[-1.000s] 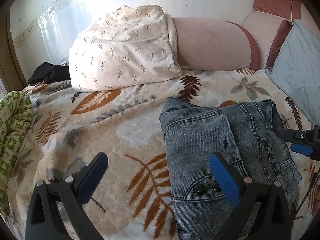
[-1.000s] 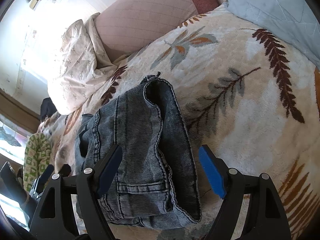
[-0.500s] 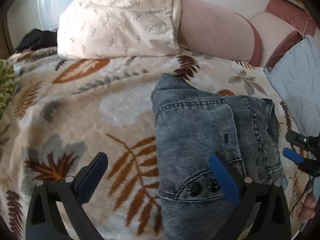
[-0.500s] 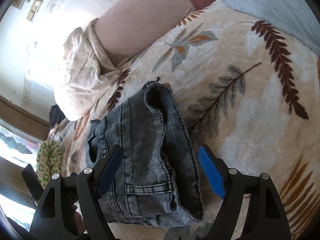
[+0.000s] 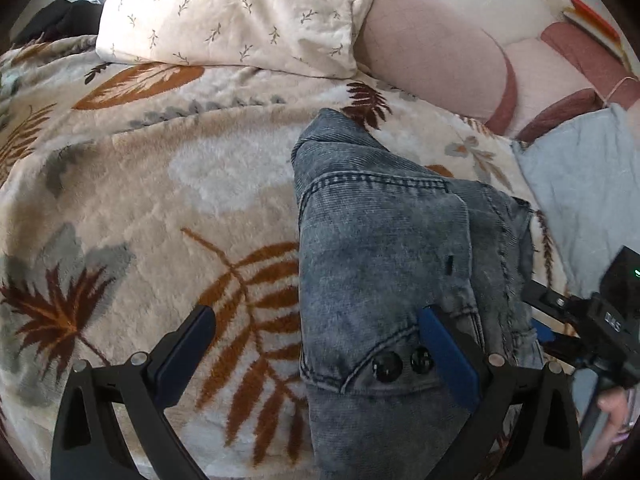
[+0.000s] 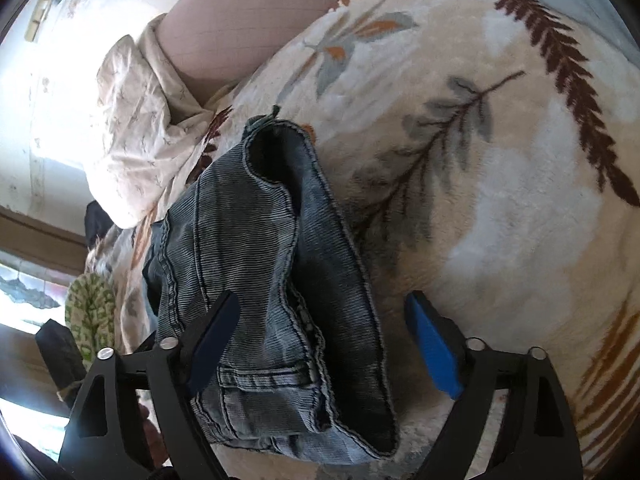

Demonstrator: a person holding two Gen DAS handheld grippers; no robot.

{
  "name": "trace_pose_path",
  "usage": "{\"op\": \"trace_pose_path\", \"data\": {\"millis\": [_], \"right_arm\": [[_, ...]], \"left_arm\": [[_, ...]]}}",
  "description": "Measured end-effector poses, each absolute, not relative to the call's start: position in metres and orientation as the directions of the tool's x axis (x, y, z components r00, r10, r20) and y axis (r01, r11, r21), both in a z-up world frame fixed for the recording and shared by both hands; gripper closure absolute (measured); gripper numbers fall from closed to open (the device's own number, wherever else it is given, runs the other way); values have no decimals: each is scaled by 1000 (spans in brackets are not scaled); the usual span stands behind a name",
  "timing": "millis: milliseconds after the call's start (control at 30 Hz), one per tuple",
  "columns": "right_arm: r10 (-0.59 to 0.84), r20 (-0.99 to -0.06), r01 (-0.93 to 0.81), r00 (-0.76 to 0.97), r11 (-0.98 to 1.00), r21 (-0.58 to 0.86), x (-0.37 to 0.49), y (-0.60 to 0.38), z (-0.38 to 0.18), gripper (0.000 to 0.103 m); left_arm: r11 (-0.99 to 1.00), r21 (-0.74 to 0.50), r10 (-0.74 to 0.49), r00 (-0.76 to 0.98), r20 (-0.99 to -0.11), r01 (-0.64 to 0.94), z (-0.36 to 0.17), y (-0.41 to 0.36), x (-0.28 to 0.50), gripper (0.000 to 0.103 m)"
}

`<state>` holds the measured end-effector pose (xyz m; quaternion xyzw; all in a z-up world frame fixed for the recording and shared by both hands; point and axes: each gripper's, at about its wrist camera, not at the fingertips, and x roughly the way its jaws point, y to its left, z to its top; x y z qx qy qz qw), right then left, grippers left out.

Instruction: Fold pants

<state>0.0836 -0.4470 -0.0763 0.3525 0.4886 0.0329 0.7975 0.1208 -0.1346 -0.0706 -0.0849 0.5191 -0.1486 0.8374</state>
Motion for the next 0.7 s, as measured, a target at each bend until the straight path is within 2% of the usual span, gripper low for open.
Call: {"op": "trace_pose_path", "data": {"millis": [167, 400, 533, 700], "right_arm": [[436, -734, 252, 520, 743, 620, 91, -433, -81, 10], [477, -696, 233, 537, 709, 666, 92, -427, -84, 10], [499, -676, 228, 542, 687, 690, 95, -426, -85, 11], [531, -653, 222, 541, 658, 719, 95, -427, -87, 20]], "left_arm": [[936, -316, -352, 393, -850, 154, -76, -138, 125, 0], [919, -385, -390, 367, -845, 89, -89, -144, 144, 0], [909, -402, -412, 359, -838, 105, -88, -149, 148, 0], [906, -403, -422, 339, -841, 127, -90, -152, 149, 2]]}}
